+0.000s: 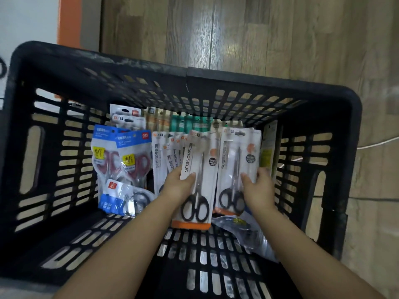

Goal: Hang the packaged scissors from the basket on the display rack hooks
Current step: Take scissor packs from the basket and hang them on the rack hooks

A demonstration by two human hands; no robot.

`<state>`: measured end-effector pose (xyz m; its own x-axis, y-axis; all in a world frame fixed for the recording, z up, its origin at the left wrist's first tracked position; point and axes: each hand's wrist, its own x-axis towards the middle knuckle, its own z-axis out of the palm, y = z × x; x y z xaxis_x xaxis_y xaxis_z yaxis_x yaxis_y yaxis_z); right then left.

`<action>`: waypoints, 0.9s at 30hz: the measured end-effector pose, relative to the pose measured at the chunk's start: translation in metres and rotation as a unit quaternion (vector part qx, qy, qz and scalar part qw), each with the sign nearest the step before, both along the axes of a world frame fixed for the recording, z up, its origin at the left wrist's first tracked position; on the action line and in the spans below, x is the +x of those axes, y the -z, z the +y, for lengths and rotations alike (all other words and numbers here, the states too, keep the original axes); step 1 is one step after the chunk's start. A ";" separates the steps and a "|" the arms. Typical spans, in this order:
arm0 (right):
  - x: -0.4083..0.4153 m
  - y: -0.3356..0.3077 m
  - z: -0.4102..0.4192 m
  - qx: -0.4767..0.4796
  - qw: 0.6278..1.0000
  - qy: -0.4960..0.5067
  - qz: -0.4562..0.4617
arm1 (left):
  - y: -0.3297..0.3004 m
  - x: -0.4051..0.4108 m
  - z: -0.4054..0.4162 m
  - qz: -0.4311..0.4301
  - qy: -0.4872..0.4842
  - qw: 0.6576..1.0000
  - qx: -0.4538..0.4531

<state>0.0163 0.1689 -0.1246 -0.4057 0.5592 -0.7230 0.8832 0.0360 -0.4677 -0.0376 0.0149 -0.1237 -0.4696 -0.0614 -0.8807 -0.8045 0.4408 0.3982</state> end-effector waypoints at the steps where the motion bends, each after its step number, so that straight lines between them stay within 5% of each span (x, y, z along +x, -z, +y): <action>1: -0.001 -0.003 0.000 -0.017 1.000 0.002 -0.005 | -0.004 0.001 -0.002 0.010 -0.005 1.000 -0.013; 8: -0.015 -0.058 -0.014 -0.069 0.997 -0.014 0.005 | -0.069 -0.005 -0.021 0.058 -0.062 0.995 -0.048; 15: -0.056 -0.178 -0.027 -0.112 0.988 -0.066 0.079 | -0.189 -0.025 -0.045 0.103 -0.130 0.985 -0.044; 27: -0.162 -0.555 -0.108 -0.153 0.916 -0.204 0.310 | -0.580 -0.068 -0.121 0.328 -0.258 0.903 -0.101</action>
<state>-0.1461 0.0613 0.4300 -0.9217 0.0797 -0.3796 0.3858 0.0874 -0.9184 -0.1057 -0.1061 0.4566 -0.7496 -0.5495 -0.3689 -0.5432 0.1924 0.8173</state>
